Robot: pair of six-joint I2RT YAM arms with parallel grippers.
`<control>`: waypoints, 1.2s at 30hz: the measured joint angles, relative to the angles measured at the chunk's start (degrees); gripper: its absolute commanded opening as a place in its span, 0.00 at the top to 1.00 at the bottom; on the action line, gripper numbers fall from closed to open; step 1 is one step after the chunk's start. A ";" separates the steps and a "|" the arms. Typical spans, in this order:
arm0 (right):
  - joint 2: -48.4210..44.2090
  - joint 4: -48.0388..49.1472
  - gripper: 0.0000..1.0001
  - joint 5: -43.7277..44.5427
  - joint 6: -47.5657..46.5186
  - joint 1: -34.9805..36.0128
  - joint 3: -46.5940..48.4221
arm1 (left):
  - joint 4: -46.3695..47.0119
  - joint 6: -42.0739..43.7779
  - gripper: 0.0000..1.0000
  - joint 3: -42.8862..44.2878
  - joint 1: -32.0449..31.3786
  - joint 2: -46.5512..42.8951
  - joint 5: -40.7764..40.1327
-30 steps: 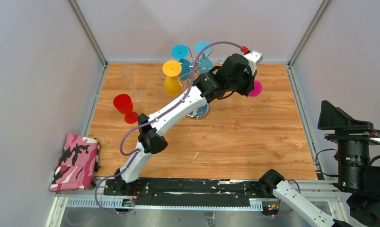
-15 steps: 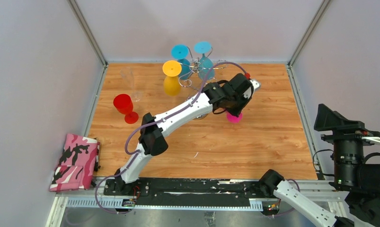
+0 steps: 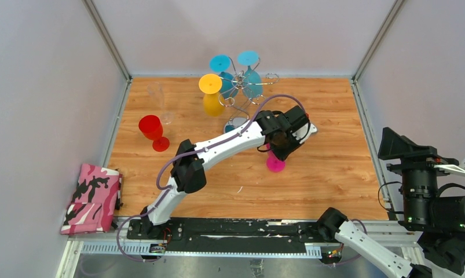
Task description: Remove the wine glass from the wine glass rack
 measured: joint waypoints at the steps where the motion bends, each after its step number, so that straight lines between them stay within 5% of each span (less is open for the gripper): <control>1: -0.02 0.00 0.34 0.00 0.02 0.02 0.00 | 0.07 0.24 1.00 0.63 0.00 0.24 0.28; 11: -0.37 -0.04 0.34 0.02 0.24 0.13 0.00 | 0.52 1.42 1.00 0.85 -0.04 3.39 1.29; 20: -0.39 0.00 0.34 0.00 0.59 0.33 -0.11 | 0.94 1.11 0.58 -1.60 -0.04 2.47 0.04; 36: -0.39 0.02 0.35 -0.31 1.11 0.42 -1.62 | -0.37 -0.31 0.47 -0.98 -0.15 -4.79 -2.34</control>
